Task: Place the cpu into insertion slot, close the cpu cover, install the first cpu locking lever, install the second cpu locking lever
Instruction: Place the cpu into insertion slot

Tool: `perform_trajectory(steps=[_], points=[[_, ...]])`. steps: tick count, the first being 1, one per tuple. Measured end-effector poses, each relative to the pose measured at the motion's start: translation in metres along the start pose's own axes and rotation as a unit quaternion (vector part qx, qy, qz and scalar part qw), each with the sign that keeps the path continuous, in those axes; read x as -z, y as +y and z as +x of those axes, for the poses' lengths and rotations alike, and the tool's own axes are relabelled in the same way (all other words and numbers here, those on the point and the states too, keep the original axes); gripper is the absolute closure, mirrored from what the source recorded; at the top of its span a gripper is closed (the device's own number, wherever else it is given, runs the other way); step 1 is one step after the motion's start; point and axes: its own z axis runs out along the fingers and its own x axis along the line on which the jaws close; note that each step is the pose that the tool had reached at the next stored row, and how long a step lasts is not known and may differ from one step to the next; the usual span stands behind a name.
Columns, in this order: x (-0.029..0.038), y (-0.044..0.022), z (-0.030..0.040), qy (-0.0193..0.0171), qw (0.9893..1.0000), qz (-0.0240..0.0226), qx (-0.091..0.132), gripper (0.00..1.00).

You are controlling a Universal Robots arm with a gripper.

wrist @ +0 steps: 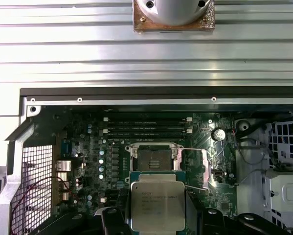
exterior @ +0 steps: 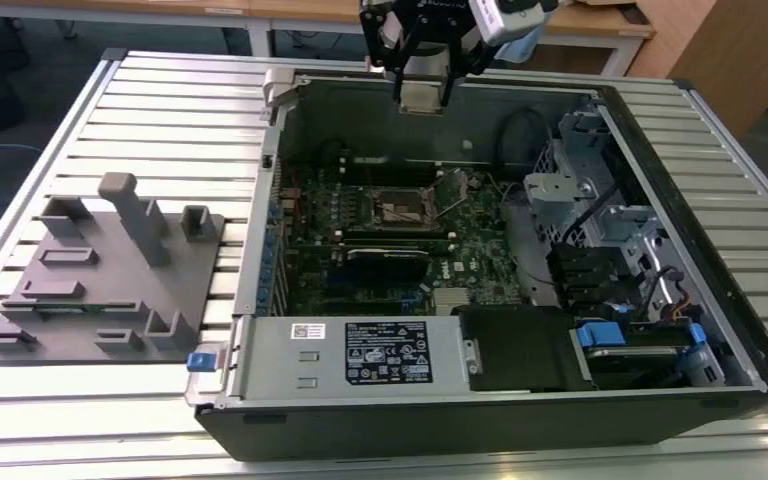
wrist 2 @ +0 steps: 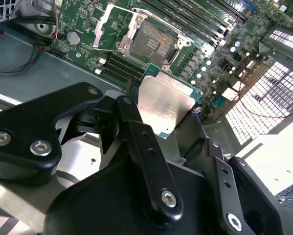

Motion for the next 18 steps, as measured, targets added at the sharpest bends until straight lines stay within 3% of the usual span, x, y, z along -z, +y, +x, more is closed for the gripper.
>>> perform_trajectory(steps=[18], points=[[-0.0043,-0.0004,-0.0001,0.0000,1.0000,0.0000,0.000,0.46]])
